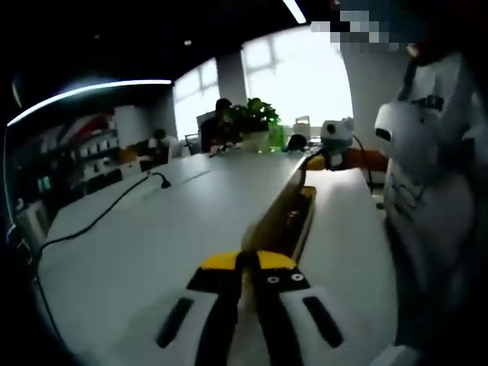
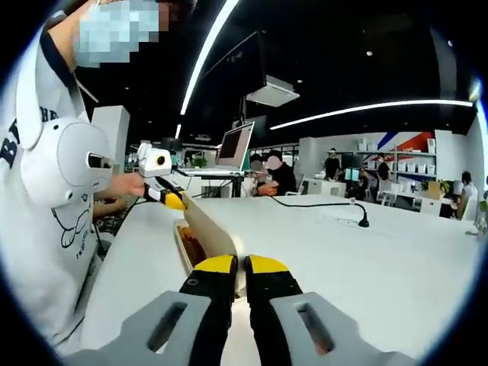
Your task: Arrange the utensils inside the cutlery case until each visible utensil rests in its matching compartment.
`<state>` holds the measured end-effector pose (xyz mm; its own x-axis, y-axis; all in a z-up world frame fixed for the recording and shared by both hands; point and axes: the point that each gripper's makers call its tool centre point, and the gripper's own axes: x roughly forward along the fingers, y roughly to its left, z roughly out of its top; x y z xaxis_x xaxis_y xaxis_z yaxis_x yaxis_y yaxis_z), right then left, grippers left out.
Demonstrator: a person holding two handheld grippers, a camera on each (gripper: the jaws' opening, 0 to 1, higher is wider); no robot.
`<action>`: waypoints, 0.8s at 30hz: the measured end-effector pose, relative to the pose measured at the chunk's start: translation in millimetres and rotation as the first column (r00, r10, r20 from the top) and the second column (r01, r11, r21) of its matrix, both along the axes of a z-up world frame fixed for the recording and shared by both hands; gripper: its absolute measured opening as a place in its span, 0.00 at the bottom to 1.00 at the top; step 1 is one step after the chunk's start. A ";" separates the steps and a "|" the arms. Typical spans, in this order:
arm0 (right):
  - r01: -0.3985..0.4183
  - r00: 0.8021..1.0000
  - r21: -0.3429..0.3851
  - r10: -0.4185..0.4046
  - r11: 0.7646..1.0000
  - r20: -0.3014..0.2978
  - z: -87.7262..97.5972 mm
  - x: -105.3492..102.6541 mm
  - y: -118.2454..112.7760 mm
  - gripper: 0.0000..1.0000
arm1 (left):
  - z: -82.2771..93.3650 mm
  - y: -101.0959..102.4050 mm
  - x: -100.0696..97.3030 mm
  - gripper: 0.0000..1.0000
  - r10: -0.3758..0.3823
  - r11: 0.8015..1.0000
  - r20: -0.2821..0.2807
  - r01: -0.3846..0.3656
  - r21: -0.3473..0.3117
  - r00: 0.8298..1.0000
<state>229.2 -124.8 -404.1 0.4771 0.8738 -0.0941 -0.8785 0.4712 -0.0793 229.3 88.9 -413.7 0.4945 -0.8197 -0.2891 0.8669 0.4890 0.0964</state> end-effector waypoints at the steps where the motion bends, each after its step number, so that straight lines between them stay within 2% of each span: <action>1: 0.000 1.000 0.002 0.000 1.000 -0.004 -0.2 -1.2 1.2 0.03 | -0.1 -0.4 -0.3 0.06 0.000 1.000 -0.001 0.000 -0.001 1.000; 5: 0.003 1.000 0.000 -0.003 1.000 -0.001 -2.2 -3.3 0.4 0.04 | -1.3 -1.4 -2.7 0.06 -0.012 1.000 0.010 0.011 0.005 1.000; 7: 0.014 1.000 0.001 -0.014 1.000 -0.023 -5.1 -3.7 -1.1 0.04 | -2.9 -0.6 -4.1 0.06 -0.016 1.000 0.018 0.015 0.018 1.000; 12: 0.018 0.999 0.057 -0.015 0.998 -0.051 -0.8 -5.8 -4.3 0.05 | -5.0 0.7 -5.7 0.08 -0.009 1.000 0.017 0.009 0.009 1.000; 15: 0.012 0.998 0.026 -0.010 1.000 -0.057 -6.1 -6.7 -1.8 0.05 | -5.4 -1.2 -5.9 0.08 -0.010 1.000 0.013 0.010 -0.004 1.000; 19: -0.001 0.999 -0.002 0.001 1.000 -0.033 -6.2 -9.3 1.2 0.04 | -3.5 -0.3 -4.6 0.06 -0.003 1.000 0.025 0.003 -0.005 1.000; 21: -0.007 1.000 -0.024 0.008 1.000 0.017 -3.4 -8.5 2.7 0.04 | 1.4 -2.2 -5.6 0.06 -0.006 1.000 0.031 0.007 -0.027 1.000; 24: -0.008 0.995 -0.053 0.013 0.999 0.094 -0.2 -5.6 5.3 0.04 | 1.9 -1.8 -5.8 0.06 0.000 1.000 0.063 -0.001 0.006 0.998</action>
